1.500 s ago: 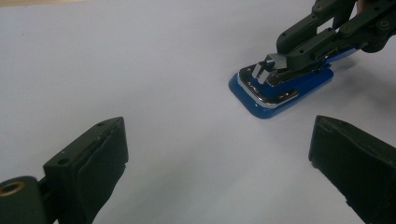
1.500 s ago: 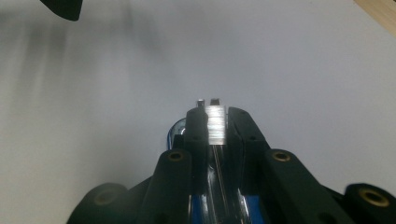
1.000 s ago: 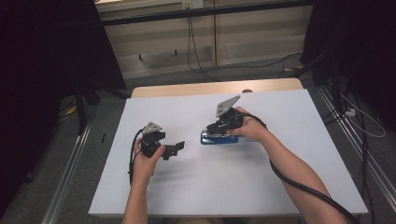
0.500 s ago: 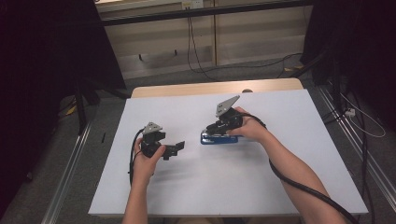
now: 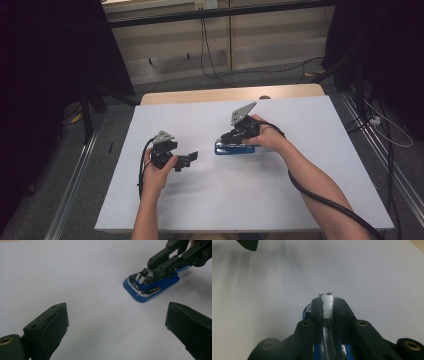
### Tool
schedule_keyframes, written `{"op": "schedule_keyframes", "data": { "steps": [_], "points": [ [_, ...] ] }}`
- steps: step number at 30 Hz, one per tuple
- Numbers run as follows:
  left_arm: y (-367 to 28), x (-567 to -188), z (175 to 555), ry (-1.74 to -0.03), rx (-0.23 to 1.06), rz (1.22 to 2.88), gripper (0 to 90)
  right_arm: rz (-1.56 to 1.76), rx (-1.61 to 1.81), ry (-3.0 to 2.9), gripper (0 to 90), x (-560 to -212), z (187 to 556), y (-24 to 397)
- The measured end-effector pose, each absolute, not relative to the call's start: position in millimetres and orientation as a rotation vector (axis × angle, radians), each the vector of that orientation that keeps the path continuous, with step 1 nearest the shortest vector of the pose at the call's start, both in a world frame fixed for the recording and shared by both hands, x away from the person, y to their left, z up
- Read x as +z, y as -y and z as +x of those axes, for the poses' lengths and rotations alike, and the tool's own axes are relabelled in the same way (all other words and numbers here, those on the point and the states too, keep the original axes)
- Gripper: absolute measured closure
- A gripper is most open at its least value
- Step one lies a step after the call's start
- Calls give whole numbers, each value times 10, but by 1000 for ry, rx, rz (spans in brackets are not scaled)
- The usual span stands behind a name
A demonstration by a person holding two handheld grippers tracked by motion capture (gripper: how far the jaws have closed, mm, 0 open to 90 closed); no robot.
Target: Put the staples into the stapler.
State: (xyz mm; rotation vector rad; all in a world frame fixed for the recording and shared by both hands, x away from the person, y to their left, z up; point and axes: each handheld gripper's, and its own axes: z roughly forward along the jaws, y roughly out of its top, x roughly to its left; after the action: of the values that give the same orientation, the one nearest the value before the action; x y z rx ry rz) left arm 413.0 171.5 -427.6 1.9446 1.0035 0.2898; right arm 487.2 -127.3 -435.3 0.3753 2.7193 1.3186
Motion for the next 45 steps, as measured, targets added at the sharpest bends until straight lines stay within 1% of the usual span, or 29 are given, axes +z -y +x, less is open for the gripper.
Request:
{"op": "schedule_keyframes", "data": {
  "steps": [25,36,45],
  "points": [
    [-1721,-4275,4132,-1004,296,1946,49,350,1318,-2722,789,-4345,4877,1260],
    [-1724,-4276,4133,-1008,295,1946,49,343,1310,-2720,761,-4326,4877,1224],
    [-1737,-4270,4131,-1006,293,1946,48,361,1312,-2725,760,-4330,4880,1205]
  ]
}}
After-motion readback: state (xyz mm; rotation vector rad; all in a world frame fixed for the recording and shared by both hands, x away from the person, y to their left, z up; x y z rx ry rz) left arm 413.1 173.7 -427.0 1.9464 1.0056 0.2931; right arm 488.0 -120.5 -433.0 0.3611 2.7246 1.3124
